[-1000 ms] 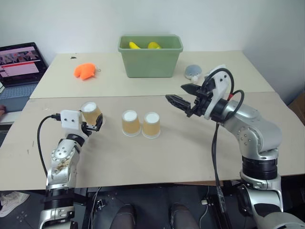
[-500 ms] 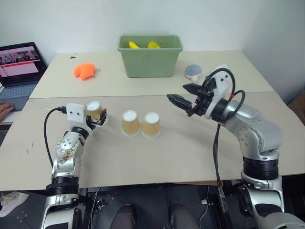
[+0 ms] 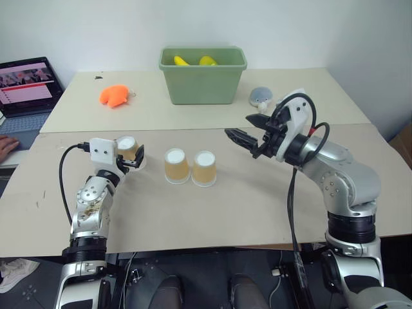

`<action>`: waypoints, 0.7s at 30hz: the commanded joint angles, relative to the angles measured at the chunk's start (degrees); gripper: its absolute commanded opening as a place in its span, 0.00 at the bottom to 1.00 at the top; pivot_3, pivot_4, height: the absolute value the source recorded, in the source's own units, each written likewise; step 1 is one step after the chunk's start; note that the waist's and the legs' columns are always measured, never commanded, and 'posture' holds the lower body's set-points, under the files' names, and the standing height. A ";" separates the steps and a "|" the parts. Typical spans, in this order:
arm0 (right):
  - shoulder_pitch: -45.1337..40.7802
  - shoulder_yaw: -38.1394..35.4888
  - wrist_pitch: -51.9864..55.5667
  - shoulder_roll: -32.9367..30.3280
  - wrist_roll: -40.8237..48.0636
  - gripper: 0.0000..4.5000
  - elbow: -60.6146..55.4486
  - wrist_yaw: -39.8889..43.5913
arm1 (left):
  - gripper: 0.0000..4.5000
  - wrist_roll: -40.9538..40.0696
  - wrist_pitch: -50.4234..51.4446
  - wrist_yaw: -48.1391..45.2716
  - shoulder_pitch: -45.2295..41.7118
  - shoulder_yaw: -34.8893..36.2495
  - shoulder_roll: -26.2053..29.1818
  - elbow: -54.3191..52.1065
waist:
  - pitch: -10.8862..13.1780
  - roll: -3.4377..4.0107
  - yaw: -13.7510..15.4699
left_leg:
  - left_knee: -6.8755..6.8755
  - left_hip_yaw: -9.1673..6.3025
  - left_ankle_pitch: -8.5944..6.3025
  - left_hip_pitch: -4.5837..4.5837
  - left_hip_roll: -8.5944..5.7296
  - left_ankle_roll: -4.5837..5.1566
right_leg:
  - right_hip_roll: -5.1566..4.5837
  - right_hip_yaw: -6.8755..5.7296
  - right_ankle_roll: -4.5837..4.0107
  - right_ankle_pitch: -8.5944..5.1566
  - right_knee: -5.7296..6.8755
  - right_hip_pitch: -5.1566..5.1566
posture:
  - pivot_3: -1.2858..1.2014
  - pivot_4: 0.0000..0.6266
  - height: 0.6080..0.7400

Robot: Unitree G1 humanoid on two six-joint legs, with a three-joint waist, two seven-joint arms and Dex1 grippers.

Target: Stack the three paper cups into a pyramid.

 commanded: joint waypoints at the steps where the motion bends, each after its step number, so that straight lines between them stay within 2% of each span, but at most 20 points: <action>1: 0.09 0.16 -1.20 -0.37 0.33 1.00 -1.25 0.01 | 0.76 -0.13 -1.00 0.18 -0.77 0.50 0.30 -0.77 | 0.00 0.00 0.00 | 0.00 0.00 0.00 0.00 0.00 0.00 | 0.00 0.00 0.00 0.00 0.00 0.00 | 0.52 0.24 0.94; 2: 0.22 0.43 -1.22 -0.48 0.18 1.00 -1.26 0.11 | 0.68 -0.10 -0.97 0.21 -0.71 0.45 0.28 -0.86 | 0.00 0.00 0.00 | 0.00 0.00 0.00 0.00 0.00 0.00 | 0.00 0.00 0.00 0.00 0.00 0.00 | 0.52 0.24 0.94; 7: 1.17 2.29 -1.37 -1.33 0.59 1.00 -2.22 2.26 | 0.68 -0.15 -0.96 0.23 -0.67 0.57 0.36 -0.58 | 0.00 0.00 0.01 | 0.00 0.00 0.00 0.00 0.00 0.00 | 0.00 0.00 0.00 0.00 0.00 0.00 | 0.52 0.24 0.94; 11: 3.15 6.19 -3.39 -4.34 2.83 1.00 -5.81 11.07 | 0.68 -0.29 -0.67 0.07 -0.70 0.51 0.33 -0.63 | 0.00 0.00 0.02 | 0.00 0.00 0.00 -0.01 -0.01 0.00 | 0.00 -0.01 0.00 0.00 -0.02 0.00 | 0.52 0.24 0.94; 15: 2.00 8.75 -6.87 -6.15 3.14 1.00 -4.25 18.65 | 0.68 -1.30 0.39 -0.96 -1.63 0.78 0.77 -0.77 | 0.00 0.00 -0.14 | 0.02 -0.01 0.00 0.01 0.01 0.00 | 0.02 -0.01 0.00 0.00 -0.02 0.02 | 0.52 0.24 0.94; 21: -1.87 10.33 -11.60 -7.61 0.86 1.00 3.41 24.54 | 0.68 -6.73 5.88 -13.02 -5.07 0.14 7.31 -4.16 | 0.03 -0.05 -0.08 | 0.09 -0.04 0.00 0.02 0.01 0.00 | 0.04 -0.04 0.00 0.00 0.02 0.04 | 0.52 0.24 0.94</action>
